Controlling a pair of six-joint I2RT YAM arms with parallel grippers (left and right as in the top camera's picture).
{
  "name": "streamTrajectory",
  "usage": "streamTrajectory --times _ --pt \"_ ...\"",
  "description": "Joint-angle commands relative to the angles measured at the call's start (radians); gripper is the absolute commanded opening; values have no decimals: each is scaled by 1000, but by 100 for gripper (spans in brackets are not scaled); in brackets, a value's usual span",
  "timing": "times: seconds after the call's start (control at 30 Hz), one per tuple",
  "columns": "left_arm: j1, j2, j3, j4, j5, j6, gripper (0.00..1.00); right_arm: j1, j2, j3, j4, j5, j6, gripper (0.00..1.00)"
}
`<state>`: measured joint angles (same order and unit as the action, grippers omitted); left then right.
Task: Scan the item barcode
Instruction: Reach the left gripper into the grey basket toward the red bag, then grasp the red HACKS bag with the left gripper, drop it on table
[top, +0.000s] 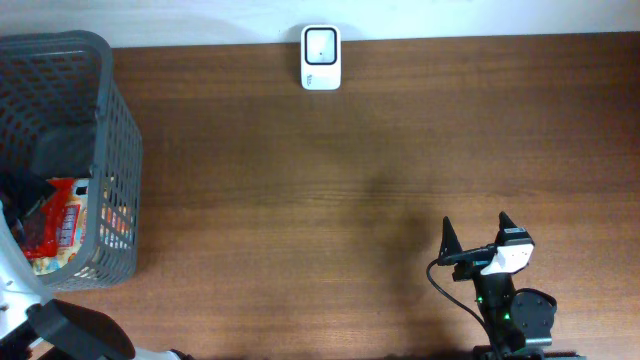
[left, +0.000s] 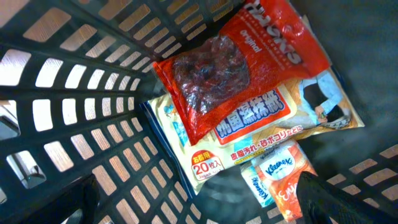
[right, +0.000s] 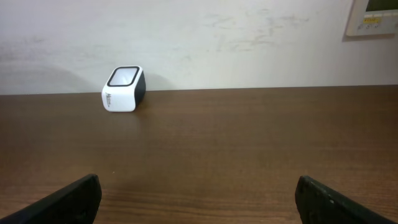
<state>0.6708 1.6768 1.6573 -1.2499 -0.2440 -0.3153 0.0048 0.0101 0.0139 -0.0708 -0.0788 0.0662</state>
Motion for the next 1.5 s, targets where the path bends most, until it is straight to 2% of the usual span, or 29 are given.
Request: streamTrajectory --times 0.0,0.33,0.43,0.53,0.67,0.83,0.93,1.0,1.1,1.23,1.37,1.47 --pt "3 10 -6 6 -8 -6 99 8 -6 -8 0 -6 -6 99" --pt "8 18 -22 -8 -7 7 99 8 -6 -8 0 -6 -6 99" --pt "8 18 -22 -9 40 120 99 8 -6 -8 0 -6 -6 98" --pt "8 26 -23 -1 47 145 100 8 -6 -8 0 -6 -6 98" --pt "6 80 -26 12 49 242 99 8 -6 -8 0 -6 -6 98" --pt "6 153 -26 61 49 242 84 8 -6 -8 -1 -6 -6 98" --pt "6 177 -26 56 58 242 84 8 -6 -8 -1 -6 -6 98" --pt "6 191 -26 62 70 251 77 8 -6 -8 0 -6 -6 98" --pt "5 217 -28 61 124 364 80 8 -6 -8 0 -6 -6 99" --pt "5 240 -28 135 97 370 80 8 -6 -8 0 -6 -6 98" --pt "3 242 -38 226 87 374 71 8 -6 -8 -1 -6 -7 98" --pt "3 257 -54 270 84 393 70 8 -6 -8 0 -6 -6 99"
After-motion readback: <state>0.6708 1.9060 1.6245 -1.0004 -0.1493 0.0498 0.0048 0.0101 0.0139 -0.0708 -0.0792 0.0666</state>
